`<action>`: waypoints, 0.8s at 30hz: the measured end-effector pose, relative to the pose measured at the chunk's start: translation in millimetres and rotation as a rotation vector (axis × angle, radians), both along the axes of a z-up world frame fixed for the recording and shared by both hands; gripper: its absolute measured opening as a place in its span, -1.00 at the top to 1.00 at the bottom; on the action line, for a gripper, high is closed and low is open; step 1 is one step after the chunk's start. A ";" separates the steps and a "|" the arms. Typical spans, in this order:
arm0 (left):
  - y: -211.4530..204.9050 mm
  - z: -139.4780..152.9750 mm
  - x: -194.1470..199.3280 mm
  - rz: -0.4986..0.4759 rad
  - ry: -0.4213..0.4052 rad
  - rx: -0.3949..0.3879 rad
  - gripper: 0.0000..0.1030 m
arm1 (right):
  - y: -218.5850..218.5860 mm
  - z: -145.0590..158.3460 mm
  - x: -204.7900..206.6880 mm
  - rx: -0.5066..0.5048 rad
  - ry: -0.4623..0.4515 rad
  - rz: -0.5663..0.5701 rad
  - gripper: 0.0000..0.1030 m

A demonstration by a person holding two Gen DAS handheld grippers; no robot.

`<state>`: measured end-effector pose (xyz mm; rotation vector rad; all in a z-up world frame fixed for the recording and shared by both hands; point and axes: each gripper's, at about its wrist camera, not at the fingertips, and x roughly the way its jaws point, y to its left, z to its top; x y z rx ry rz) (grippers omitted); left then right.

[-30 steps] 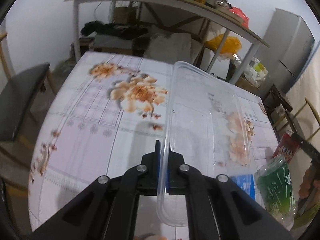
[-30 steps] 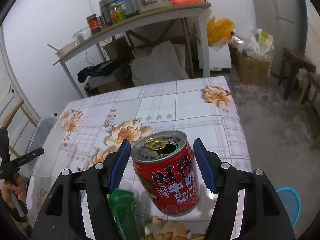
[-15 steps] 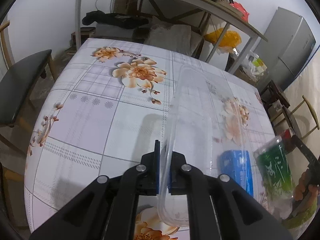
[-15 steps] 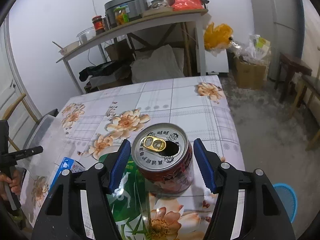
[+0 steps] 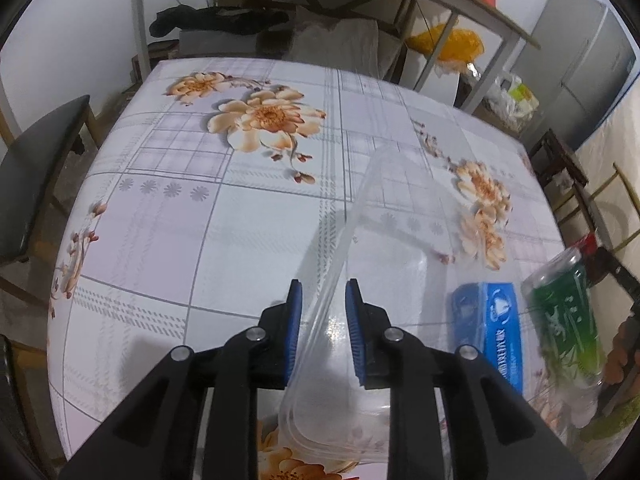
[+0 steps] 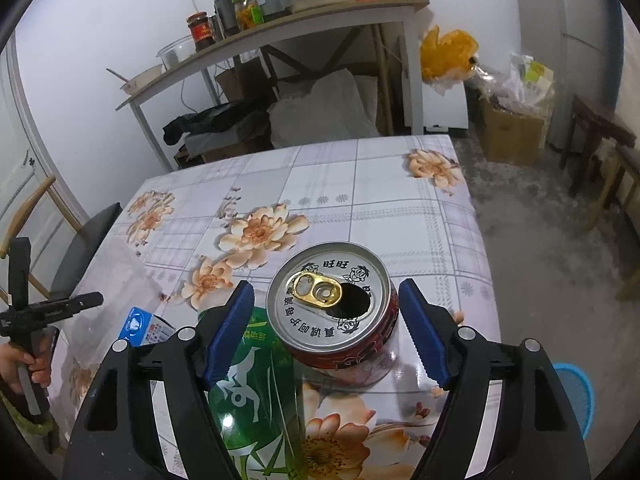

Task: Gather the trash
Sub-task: 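Lift the clear container and red milk can off the table with both tools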

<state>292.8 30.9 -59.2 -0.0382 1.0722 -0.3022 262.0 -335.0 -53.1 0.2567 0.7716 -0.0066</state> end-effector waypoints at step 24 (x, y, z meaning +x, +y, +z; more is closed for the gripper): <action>1.3 26.8 -12.6 0.045 -0.147 -0.003 0.94 | 0.9 3.4 -2.6 -0.052 -0.028 -0.063 -0.21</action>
